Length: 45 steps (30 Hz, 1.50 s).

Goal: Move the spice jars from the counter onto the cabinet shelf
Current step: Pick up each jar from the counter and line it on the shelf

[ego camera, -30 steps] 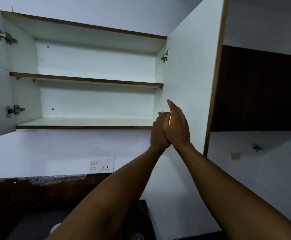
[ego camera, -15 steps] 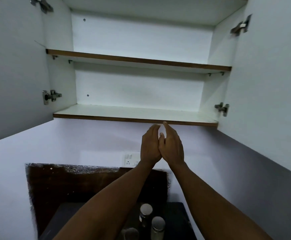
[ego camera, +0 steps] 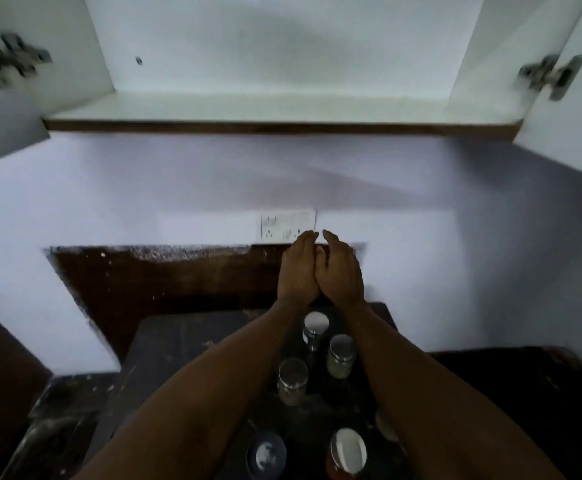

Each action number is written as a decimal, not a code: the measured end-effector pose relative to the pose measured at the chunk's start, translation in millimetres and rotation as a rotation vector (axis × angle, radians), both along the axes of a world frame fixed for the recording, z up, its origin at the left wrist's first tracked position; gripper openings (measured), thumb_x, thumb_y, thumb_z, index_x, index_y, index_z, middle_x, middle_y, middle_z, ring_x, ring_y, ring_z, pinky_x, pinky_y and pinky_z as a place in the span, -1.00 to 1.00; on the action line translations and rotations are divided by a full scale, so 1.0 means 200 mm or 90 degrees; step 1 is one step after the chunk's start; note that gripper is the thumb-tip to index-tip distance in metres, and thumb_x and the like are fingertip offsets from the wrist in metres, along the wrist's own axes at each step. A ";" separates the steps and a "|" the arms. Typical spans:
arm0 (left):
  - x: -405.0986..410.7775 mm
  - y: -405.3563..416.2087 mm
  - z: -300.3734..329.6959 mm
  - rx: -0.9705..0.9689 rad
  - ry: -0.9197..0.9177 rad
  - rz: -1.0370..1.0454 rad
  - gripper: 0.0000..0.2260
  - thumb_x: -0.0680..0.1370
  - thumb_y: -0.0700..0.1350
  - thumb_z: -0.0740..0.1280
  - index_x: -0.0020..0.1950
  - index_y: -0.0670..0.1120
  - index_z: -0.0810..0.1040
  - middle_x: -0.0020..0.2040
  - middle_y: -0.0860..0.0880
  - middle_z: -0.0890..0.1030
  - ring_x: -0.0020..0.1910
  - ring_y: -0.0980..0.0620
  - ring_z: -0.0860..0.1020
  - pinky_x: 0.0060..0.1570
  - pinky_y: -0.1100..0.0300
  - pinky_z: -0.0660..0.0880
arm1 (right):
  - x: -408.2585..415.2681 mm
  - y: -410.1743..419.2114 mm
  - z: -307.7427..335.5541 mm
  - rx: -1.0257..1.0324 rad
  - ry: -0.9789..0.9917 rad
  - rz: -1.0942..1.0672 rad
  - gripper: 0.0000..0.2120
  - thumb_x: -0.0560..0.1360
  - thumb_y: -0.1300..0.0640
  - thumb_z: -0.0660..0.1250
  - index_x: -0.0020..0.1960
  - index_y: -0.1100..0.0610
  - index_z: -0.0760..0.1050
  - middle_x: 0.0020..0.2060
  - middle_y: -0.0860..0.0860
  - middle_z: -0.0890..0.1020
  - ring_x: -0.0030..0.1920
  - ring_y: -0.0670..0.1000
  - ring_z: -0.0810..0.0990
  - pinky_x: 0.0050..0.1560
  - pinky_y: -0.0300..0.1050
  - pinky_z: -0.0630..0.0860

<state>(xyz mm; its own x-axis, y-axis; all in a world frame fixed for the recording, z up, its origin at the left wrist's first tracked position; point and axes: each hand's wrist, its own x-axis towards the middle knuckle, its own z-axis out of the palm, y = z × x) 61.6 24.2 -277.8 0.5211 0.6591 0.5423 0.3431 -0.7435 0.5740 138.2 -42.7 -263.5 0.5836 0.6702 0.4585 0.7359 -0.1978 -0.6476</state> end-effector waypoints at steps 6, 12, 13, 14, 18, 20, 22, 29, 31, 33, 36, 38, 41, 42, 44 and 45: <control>0.03 -0.12 -0.52 -0.123 0.148 -0.025 -0.53 0.64 0.05 0.20 0.52 -0.10 0.39 0.50 -0.06 0.43 0.44 -0.05 0.46 0.42 -0.07 0.43 | 0.12 -0.09 -0.57 -0.166 0.071 -0.002 -0.55 0.68 0.02 0.19 0.53 0.11 0.36 0.39 0.11 0.54 0.40 0.09 0.52 0.38 0.01 0.50; 0.10 -0.19 -0.90 -0.212 0.271 -0.083 -0.50 0.58 -0.04 0.39 0.50 -0.08 0.38 0.48 -0.06 0.45 0.46 -0.04 0.44 0.46 -0.09 0.42 | 0.25 -0.18 -0.97 -0.346 0.099 -0.057 -0.32 0.57 -0.02 0.40 0.59 0.15 0.24 0.52 0.14 0.40 0.54 0.13 0.36 0.53 0.07 0.37; 0.11 -0.21 -0.94 -0.235 0.283 -0.089 -0.48 0.55 -0.04 0.42 0.48 -0.07 0.39 0.46 -0.07 0.46 0.44 -0.05 0.46 0.44 -0.09 0.44 | 0.26 -0.19 -1.01 -0.370 0.101 -0.065 -0.28 0.55 -0.02 0.42 0.59 0.15 0.22 0.53 0.14 0.38 0.55 0.15 0.34 0.53 0.10 0.37; 0.11 -0.23 -0.97 -0.256 0.295 -0.092 -0.46 0.54 -0.04 0.44 0.48 -0.08 0.38 0.45 -0.07 0.47 0.42 -0.05 0.47 0.42 -0.10 0.46 | 0.27 -0.19 -1.05 -0.397 0.102 -0.066 -0.24 0.53 -0.02 0.45 0.60 0.15 0.19 0.55 0.15 0.35 0.56 0.16 0.33 0.52 0.13 0.37; 0.14 -0.26 -1.11 -0.296 0.327 -0.098 -0.35 0.53 -0.04 0.47 0.56 -0.11 0.31 0.52 -0.09 0.41 0.49 -0.06 0.42 0.48 -0.09 0.41 | 0.28 -0.20 -1.20 -0.475 0.153 -0.048 -0.15 0.48 -0.02 0.49 0.61 0.11 0.11 0.58 0.15 0.26 0.57 0.21 0.26 0.48 0.22 0.39; 0.15 -0.27 -1.16 -0.306 0.332 -0.101 -0.31 0.51 -0.05 0.48 0.58 -0.11 0.29 0.54 -0.09 0.39 0.52 -0.08 0.39 0.52 -0.08 0.37 | 0.29 -0.20 -1.27 -0.490 0.170 -0.039 -0.16 0.48 -0.04 0.49 0.60 0.10 0.13 0.55 0.14 0.28 0.54 0.22 0.30 0.43 0.21 0.43; 0.15 -0.28 -1.20 -0.324 0.323 -0.092 -0.32 0.51 -0.09 0.48 0.57 -0.09 0.29 0.53 -0.09 0.40 0.50 -0.08 0.41 0.50 -0.08 0.40 | 0.30 -0.20 -1.31 -0.480 0.176 -0.035 -0.21 0.48 -0.04 0.49 0.57 0.09 0.17 0.51 0.13 0.31 0.49 0.21 0.34 0.37 0.18 0.47; 0.16 -0.26 -1.11 -0.381 0.279 -0.092 -0.36 0.54 -0.07 0.46 0.56 -0.07 0.29 0.53 -0.10 0.41 0.53 -0.07 0.40 0.53 -0.11 0.37 | 0.35 -0.23 -1.20 -0.442 0.115 -0.012 -0.20 0.39 -0.11 0.54 0.51 0.03 0.27 0.45 0.07 0.40 0.47 0.14 0.39 0.39 0.16 0.48; 0.16 -0.24 -1.01 -0.406 0.246 -0.085 -0.35 0.53 -0.08 0.47 0.57 -0.04 0.27 0.54 -0.10 0.41 0.53 -0.09 0.40 0.53 -0.14 0.38 | 0.38 -0.25 -1.08 -0.401 0.060 -0.002 -0.20 0.37 -0.15 0.54 0.50 0.03 0.30 0.43 0.05 0.44 0.46 0.12 0.41 0.39 0.13 0.49; 0.18 -0.22 -0.91 -0.419 0.225 -0.100 -0.26 0.50 -0.10 0.50 0.61 -0.03 0.22 0.56 -0.10 0.38 0.54 -0.09 0.39 0.53 -0.14 0.37 | 0.43 -0.25 -0.95 -0.346 0.012 0.038 -0.22 0.37 -0.18 0.53 0.48 0.03 0.33 0.39 0.03 0.49 0.42 0.08 0.45 0.36 0.07 0.52; 0.19 -0.18 -0.73 -0.395 0.178 -0.120 -0.22 0.40 -0.12 0.58 0.56 0.01 0.32 0.45 -0.01 0.48 0.42 -0.01 0.48 0.44 -0.11 0.45 | 0.49 -0.27 -0.70 -0.265 -0.022 0.153 -0.26 0.39 -0.17 0.50 0.47 0.05 0.36 0.31 0.01 0.52 0.33 0.03 0.50 0.30 0.01 0.56; 0.20 -0.17 -0.60 -0.377 0.131 -0.132 -0.27 0.38 -0.12 0.59 0.50 0.04 0.38 0.35 0.06 0.55 0.32 0.05 0.55 0.38 -0.08 0.50 | 0.51 -0.26 -0.53 -0.217 -0.050 0.199 -0.29 0.40 -0.16 0.46 0.47 0.06 0.38 0.28 -0.02 0.52 0.31 0.02 0.50 0.26 0.00 0.57; 0.18 -0.16 -0.34 -0.325 0.034 -0.142 -0.38 0.37 -0.04 0.57 0.38 0.09 0.45 0.28 0.13 0.58 0.25 0.14 0.59 0.32 0.01 0.55 | 0.51 -0.22 -0.19 -0.150 -0.109 0.220 -0.34 0.38 -0.12 0.41 0.45 -0.01 0.41 0.27 -0.11 0.52 0.31 -0.04 0.49 0.26 -0.02 0.56; 0.18 -0.15 -0.26 -0.313 0.007 -0.149 -0.37 0.35 -0.04 0.59 0.36 0.11 0.44 0.26 0.15 0.59 0.24 0.18 0.60 0.30 0.05 0.56 | 0.51 -0.21 -0.08 -0.140 -0.124 0.238 -0.34 0.38 -0.11 0.41 0.45 -0.04 0.40 0.27 -0.13 0.51 0.31 -0.07 0.49 0.26 -0.03 0.56; 0.16 -0.11 -0.08 -0.279 -0.036 -0.154 -0.34 0.34 -0.05 0.62 0.37 0.09 0.43 0.25 0.14 0.61 0.23 0.20 0.60 0.26 0.10 0.57 | 0.51 -0.17 0.13 -0.113 -0.156 0.264 -0.34 0.36 -0.10 0.40 0.44 -0.08 0.38 0.26 -0.15 0.52 0.28 -0.09 0.48 0.23 -0.03 0.56; 0.15 -0.08 0.01 -0.251 -0.052 -0.155 -0.34 0.35 -0.03 0.61 0.38 0.07 0.42 0.24 0.14 0.62 0.22 0.20 0.61 0.23 0.12 0.58 | 0.50 -0.16 0.22 -0.092 -0.172 0.269 -0.35 0.36 -0.10 0.40 0.44 -0.09 0.38 0.25 -0.16 0.52 0.27 -0.10 0.47 0.22 -0.05 0.55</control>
<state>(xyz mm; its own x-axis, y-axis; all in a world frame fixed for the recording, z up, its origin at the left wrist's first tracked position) 91.2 7.5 -276.7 0.6526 0.6867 0.3202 0.1274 -0.5160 0.8471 238.9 -74.6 -218.8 0.1219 0.8893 0.4407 0.9077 0.0797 -0.4120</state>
